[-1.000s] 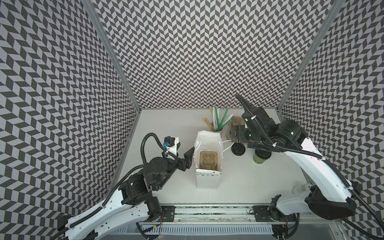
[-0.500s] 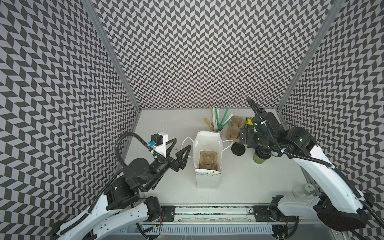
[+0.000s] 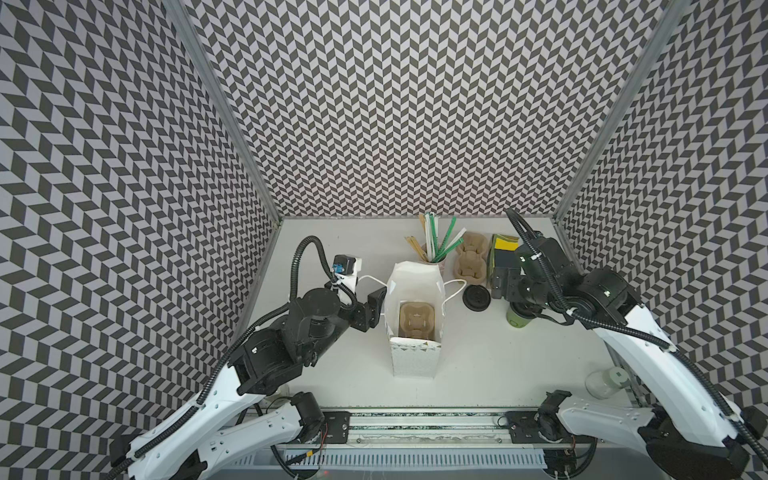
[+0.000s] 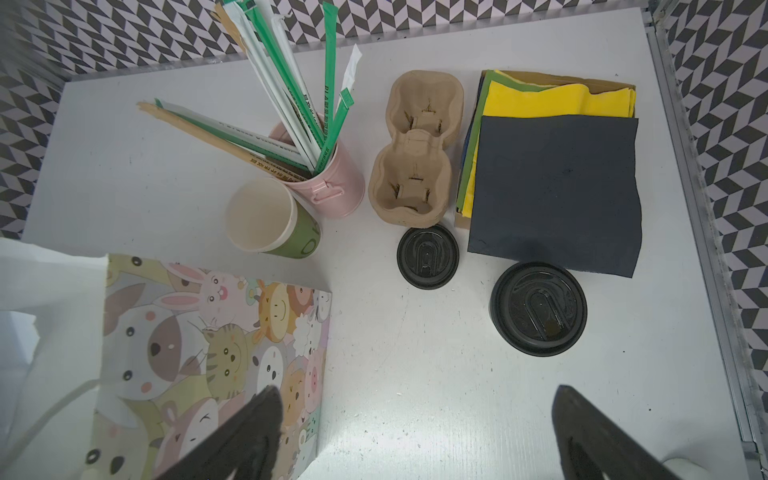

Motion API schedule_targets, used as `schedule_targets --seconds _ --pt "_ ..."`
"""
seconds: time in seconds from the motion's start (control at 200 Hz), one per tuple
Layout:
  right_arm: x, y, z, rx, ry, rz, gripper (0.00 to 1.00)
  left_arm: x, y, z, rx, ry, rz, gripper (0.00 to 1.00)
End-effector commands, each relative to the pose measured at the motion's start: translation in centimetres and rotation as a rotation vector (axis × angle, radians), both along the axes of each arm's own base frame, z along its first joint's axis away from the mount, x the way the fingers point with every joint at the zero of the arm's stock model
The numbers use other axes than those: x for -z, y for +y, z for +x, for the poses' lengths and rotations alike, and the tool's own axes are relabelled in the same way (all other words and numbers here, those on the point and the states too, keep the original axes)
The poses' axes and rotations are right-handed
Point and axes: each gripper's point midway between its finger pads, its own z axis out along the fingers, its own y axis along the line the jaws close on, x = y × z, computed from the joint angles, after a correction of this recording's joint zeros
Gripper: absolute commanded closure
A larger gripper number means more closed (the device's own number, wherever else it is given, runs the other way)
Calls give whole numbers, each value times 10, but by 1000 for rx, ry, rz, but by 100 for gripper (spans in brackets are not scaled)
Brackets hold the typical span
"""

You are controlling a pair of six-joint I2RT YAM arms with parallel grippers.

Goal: Pack the takeout coffee

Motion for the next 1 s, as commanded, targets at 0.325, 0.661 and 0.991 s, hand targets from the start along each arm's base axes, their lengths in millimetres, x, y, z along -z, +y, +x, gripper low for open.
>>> schedule_targets --seconds 0.325,0.661,0.991 --pt "-5 -3 3 7 -43 13 1 21 2 -16 68 62 41 23" --pt "4 -4 2 9 -31 10 1 43 -2 0 41 99 108 37" --pt "16 -8 2 21 -20 -3 1 47 1 10 4 123 105 57"
